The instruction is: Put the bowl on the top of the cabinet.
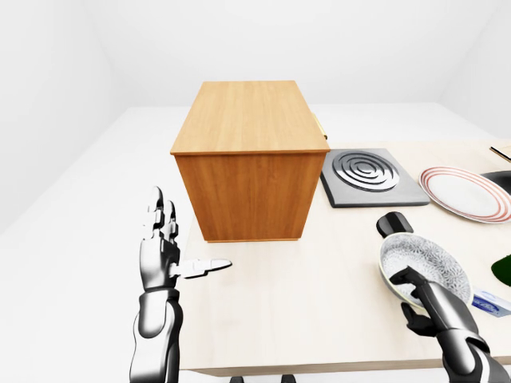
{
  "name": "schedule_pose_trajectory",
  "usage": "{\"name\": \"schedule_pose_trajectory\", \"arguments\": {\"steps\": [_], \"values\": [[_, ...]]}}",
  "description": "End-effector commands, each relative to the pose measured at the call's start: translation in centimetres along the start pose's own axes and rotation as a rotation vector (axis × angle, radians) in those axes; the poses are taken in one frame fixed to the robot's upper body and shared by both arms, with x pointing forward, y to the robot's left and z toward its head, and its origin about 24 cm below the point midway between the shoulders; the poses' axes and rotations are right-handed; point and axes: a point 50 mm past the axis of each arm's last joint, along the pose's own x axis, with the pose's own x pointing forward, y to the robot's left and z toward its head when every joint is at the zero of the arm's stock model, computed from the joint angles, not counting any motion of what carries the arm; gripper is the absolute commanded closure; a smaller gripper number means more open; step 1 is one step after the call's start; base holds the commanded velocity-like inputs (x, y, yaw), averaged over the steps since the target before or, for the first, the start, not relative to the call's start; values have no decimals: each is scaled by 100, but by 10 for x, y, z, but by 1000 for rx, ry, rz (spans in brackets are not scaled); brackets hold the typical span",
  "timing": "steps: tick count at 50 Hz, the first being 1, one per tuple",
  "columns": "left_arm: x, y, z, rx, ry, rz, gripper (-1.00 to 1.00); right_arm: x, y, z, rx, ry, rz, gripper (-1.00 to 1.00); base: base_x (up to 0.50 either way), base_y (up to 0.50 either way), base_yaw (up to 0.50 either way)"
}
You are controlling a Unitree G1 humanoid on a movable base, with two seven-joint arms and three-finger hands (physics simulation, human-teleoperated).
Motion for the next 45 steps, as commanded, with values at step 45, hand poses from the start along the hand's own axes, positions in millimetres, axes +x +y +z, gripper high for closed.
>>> {"name": "schedule_pose_trajectory", "arguments": {"steps": [45], "values": [[1,-1,0,0,-1,-8,-100,-9,-151,122,-167,-540,-267,100,0,0,0]]}}
